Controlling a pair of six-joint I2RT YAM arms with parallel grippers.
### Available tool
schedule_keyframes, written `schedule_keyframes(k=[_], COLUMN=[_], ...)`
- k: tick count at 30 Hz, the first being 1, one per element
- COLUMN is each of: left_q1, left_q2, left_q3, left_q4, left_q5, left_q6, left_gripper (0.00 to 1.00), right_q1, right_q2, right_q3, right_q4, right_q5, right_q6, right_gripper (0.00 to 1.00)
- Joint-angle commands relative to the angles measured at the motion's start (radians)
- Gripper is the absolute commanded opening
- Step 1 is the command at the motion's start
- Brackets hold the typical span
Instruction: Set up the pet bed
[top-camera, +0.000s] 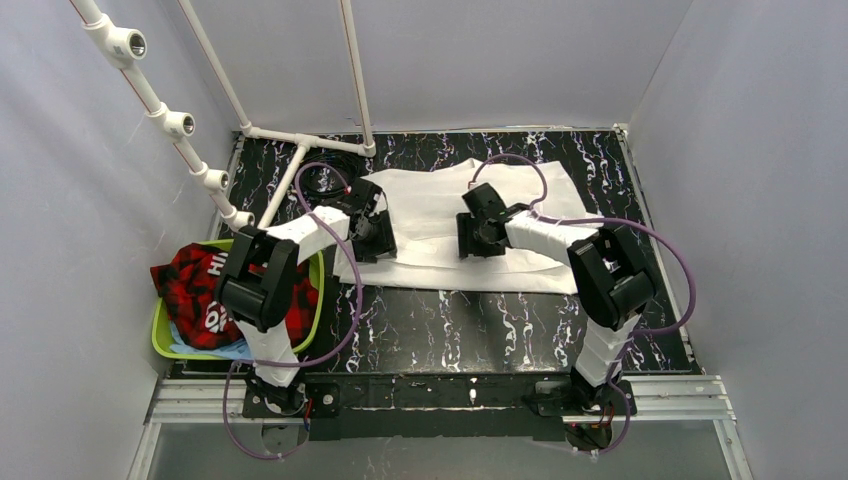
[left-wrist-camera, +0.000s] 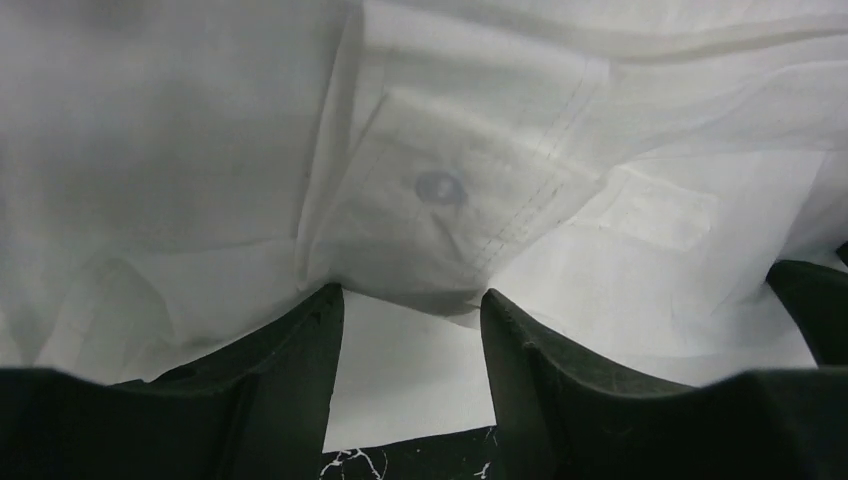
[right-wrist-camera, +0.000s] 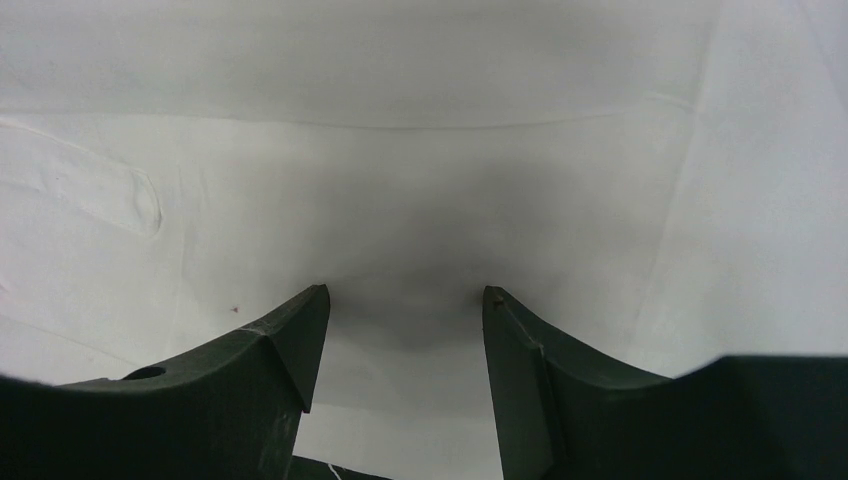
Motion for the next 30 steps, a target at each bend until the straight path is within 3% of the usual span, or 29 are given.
schedule_keyframes(k=[1, 6, 10, 13, 15, 17, 21, 30], left_q1=[-0.018, -0.041, -0.057, -0.066, -0.069, -0.067, -0.046, 0.095], left_q2=[-0.069, -0.115, -0.253, -0.410, -0.480, -0.508, -0.423, 0.069], left_q3=[-0.117, -0.229, -0.343, -0.384, -0.360, -0.286, -0.038, 0.481], left_q4=[-0.082, -0.154, -0.199, -0.233, -0.232, -0.246, -0.291, -0.352], left_q5=[-0.096, -0.092, -0.076, -0.035, 0.014, 0.025, 0.008, 0.097], left_q6=[-0.100, -0.156, -0.191, -0.181, -0.135, -0.080, 0.002, 0.163], left_gripper=[0.52, 0.53, 0.53, 0.56, 0.62, 0.68, 0.76, 0.80], right_q1=[0.075, 0.175, 0.199, 0.199, 0.196, 0.159, -0.047, -0.317], right_q2=[0.036, -0.029, -0.163, -0.268, -0.316, -0.334, -0.274, -0.003], right_q3=[-0.060, -0.197, -0.295, -0.292, -0.229, -0.130, 0.082, 0.418], right_q4=[-0.113, -0.204, -0.265, -0.319, -0.359, -0.378, -0.367, -0.341], right_q5=[0.100, 0.056, -0.048, -0.137, -0.113, -0.064, -0.057, 0.006], right_q6=[0.010, 0.092, 0.130, 0.136, 0.130, 0.114, 0.047, -0.087], right_gripper=[0.66, 0.66, 0.66, 0.67, 0.71, 0.75, 0.77, 0.76])
